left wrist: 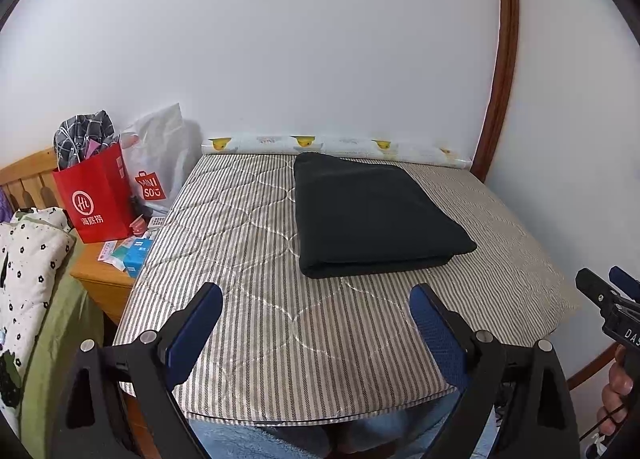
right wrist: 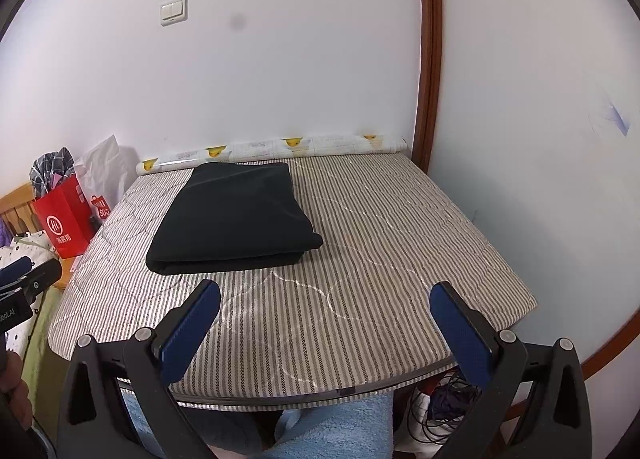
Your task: Fold small clothes
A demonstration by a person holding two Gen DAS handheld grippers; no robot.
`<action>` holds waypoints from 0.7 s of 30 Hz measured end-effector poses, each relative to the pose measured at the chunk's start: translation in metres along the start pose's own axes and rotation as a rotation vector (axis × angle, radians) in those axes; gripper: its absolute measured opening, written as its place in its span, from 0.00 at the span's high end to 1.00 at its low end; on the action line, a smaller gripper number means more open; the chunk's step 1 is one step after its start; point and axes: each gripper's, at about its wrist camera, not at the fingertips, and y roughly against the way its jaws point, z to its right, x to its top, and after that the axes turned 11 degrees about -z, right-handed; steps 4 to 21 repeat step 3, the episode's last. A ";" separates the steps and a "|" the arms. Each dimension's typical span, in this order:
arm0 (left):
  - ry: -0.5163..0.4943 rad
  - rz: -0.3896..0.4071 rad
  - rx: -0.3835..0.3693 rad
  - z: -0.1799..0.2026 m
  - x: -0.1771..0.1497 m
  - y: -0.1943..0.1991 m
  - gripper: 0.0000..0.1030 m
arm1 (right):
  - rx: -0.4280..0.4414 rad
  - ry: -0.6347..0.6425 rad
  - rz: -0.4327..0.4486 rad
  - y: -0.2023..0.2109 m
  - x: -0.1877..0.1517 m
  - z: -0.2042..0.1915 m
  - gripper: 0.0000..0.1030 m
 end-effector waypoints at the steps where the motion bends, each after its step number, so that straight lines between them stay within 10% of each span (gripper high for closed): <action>1: -0.001 0.000 0.000 0.000 0.000 0.000 0.08 | 0.001 -0.001 0.001 0.000 0.000 0.000 0.00; 21: -0.003 0.001 0.001 0.001 0.001 -0.001 0.08 | 0.002 -0.002 0.001 0.000 0.000 0.000 0.00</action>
